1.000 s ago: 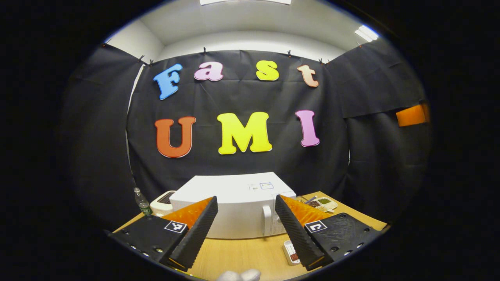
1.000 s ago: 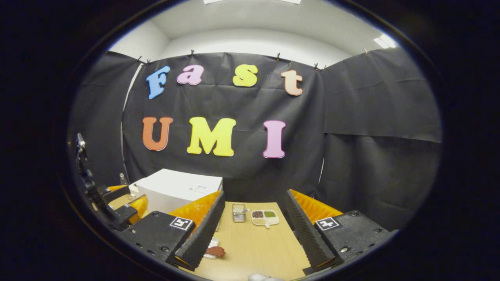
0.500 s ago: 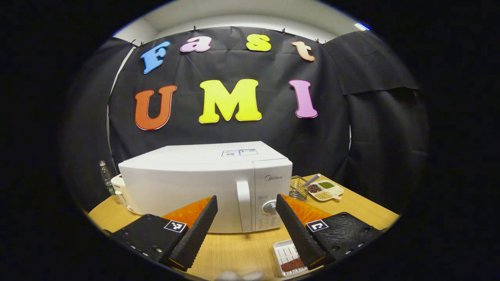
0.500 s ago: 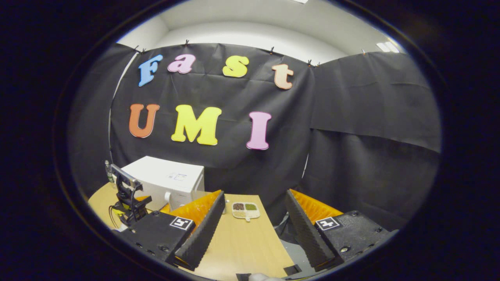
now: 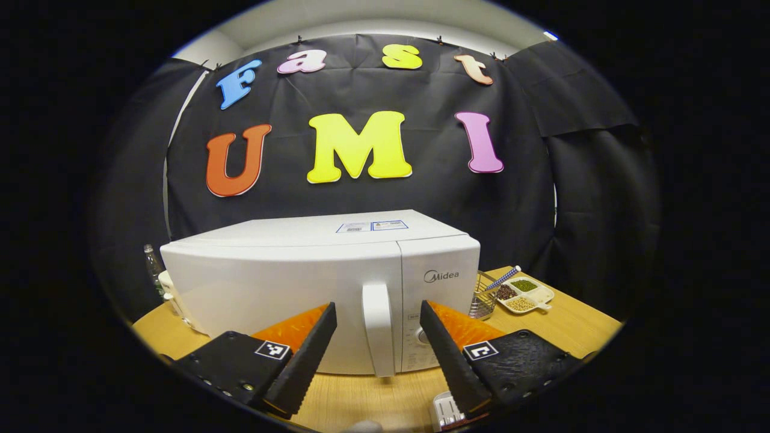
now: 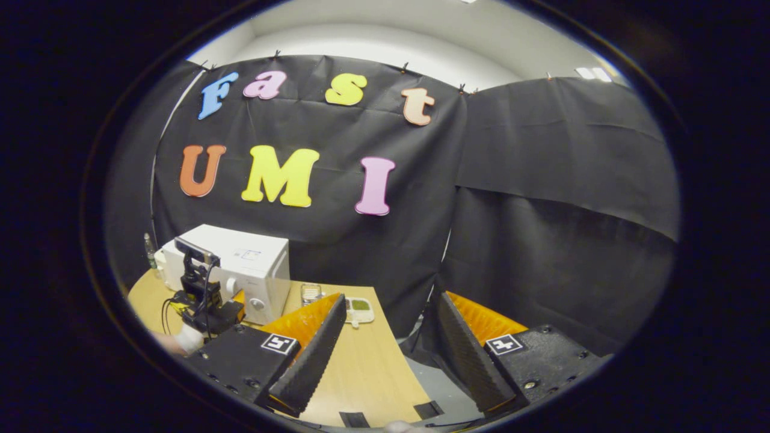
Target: Open the microwave oven with the left hand, put the food in, and close the microwave oven.
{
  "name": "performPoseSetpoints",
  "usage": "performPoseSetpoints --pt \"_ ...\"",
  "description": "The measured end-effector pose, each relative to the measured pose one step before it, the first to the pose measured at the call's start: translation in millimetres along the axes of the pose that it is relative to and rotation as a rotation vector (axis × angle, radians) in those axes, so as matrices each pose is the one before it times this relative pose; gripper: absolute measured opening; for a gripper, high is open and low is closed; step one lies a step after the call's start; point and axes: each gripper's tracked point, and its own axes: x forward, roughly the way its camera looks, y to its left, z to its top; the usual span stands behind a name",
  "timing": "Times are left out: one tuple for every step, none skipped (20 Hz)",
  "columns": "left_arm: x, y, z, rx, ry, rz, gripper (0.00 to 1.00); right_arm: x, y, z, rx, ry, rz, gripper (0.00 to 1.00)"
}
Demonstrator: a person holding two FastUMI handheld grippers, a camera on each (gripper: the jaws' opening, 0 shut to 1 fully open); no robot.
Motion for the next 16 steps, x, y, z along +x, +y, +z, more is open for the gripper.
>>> performPoseSetpoints --pt "1.26 -0.03 -0.79 0.00454 0.00261 0.00217 0.83 0.75 -2.28 -0.58 -0.00463 -0.00148 -0.00217 0.99" --pt "3.88 -1.09 -1.62 0.00038 0.00363 -0.00089 0.74 -0.04 -0.73 -0.13 -0.00579 0.00040 -0.00066 0.99" --pt "-0.33 -1.49 -0.81 -0.00823 0.00421 -0.00853 0.72 0.34 -1.73 -1.11 -0.00447 -0.00075 -0.00147 0.99" --pt "2.31 3.46 -1.32 -0.01101 0.00164 0.01125 0.55 -0.53 -0.54 -0.24 -0.00205 0.00064 0.00246 0.99" --pt "2.55 3.67 -1.13 -0.00541 0.00669 0.01279 0.46 0.39 -0.54 -1.34 -0.00119 0.00212 0.00086 0.99" --pt "3.01 -0.53 -1.59 -0.01662 -0.00080 -0.01105 0.34 -0.10 -0.33 -1.33 -0.00238 0.00474 0.00314 0.99" --pt "-0.74 -2.81 -1.90 -0.01620 -0.00217 -0.01097 0.32 0.72 0.32 -3.19 -0.00184 0.00635 0.00224 0.99" --pt "0.16 -1.32 3.70 0.00046 0.00039 0.00521 0.26 -0.52 0.08 0.10 0.00068 0.00232 0.00305 0.99" --pt "-1.37 0.49 1.18 0.00670 -0.00052 0.00455 0.24 -0.20 -0.58 -1.70 0.00104 0.00086 0.00066 0.99" --pt "-0.60 1.73 -1.35 0.00067 0.00090 0.00735 0.31 -0.24 -0.29 0.13 0.00022 -0.00083 0.00020 0.99" --pt "0.29 0.31 -0.34 0.00279 -0.00234 0.00737 0.17 -0.63 -0.43 -1.03 -0.00106 -0.00029 -0.00056 0.99" --pt "-0.80 -0.27 0.71 0.00487 0.00210 0.00449 0.13 -0.79 -0.97 0.67 -0.00153 -0.00325 -0.00327 0.99" --pt "-0.64 0.72 -0.21 0.00056 -0.00055 -0.00075 0.13 -0.89 -1.00 0.55 0.00139 -0.00478 -0.00153 0.99" --pt "1.35 -0.27 -1.62 -0.00718 0.00202 -0.00029 0.13 -0.68 -0.30 0.50 0.00049 0.00178 -0.00080 0.99" --pt "0.31 -0.18 1.62 0.00570 0.00399 -0.00211 0.13 -1.60 0.47 -1.22 -0.00072 -0.00093 0.00099 0.99" --pt "0.14 -0.40 0.18 0.00152 0.00096 -0.00324 0.13 -1.09 0.21 1.12 -0.00204 0.00002 -0.00071 0.99"
